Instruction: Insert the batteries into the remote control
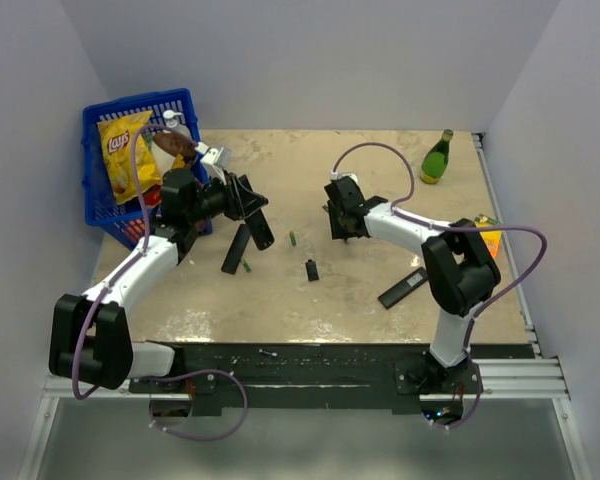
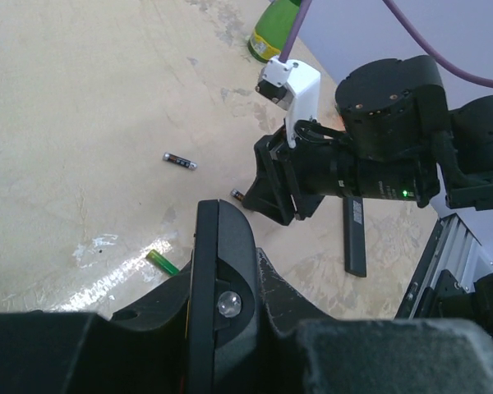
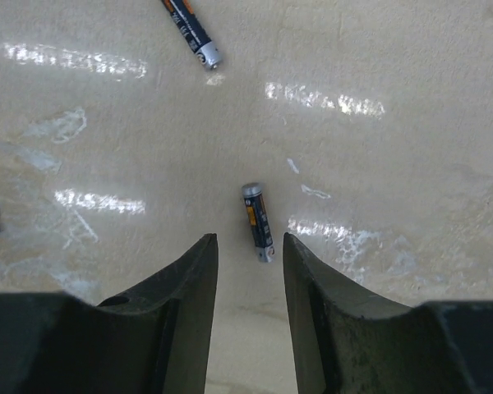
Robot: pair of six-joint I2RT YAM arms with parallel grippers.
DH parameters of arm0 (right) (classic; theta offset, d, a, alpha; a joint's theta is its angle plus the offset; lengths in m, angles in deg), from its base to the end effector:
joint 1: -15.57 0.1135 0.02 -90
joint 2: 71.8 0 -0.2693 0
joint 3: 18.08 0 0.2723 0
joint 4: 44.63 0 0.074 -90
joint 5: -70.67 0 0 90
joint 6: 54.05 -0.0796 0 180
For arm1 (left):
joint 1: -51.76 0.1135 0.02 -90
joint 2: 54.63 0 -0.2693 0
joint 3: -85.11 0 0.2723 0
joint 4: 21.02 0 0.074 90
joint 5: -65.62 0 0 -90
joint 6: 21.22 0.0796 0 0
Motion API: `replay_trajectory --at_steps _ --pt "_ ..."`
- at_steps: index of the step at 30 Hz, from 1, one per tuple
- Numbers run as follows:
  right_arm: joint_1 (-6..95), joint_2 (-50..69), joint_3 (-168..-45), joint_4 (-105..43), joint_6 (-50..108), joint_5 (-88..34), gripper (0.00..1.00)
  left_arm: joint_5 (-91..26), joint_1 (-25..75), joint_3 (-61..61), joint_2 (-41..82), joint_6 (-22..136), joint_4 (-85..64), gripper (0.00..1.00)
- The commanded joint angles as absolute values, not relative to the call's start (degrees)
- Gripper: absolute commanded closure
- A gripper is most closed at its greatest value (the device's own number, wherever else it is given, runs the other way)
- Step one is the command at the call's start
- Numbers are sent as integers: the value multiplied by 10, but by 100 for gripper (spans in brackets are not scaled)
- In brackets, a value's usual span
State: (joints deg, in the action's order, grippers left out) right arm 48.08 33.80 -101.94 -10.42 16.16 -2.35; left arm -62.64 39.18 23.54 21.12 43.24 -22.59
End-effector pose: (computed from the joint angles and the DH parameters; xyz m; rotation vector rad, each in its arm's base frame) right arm 0.3746 0.2112 0.1476 -0.1623 2.4803 0.0024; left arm 0.3318 -0.1245 0.2780 0.2943 1.8482 -1.0629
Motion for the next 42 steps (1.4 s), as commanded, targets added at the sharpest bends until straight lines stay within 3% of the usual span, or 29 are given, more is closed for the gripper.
replay_trajectory --at_steps 1,9,18,21,37,42 --pt "469 361 -1054 -111 192 -28 60 -622 388 213 193 450 -234 100" --pt "464 385 -1060 -100 195 -32 64 -625 389 210 192 450 -234 100" --pt "462 358 -1030 -82 182 -59 88 -631 389 211 191 446 -238 100" --pt "463 335 -1010 -75 171 -63 91 -632 389 213 190 445 -239 100" --pt "475 282 -921 -64 100 -94 83 -635 388 217 189 441 -249 100" --pt "479 289 -919 -63 97 -90 75 -634 388 217 188 443 -248 100"
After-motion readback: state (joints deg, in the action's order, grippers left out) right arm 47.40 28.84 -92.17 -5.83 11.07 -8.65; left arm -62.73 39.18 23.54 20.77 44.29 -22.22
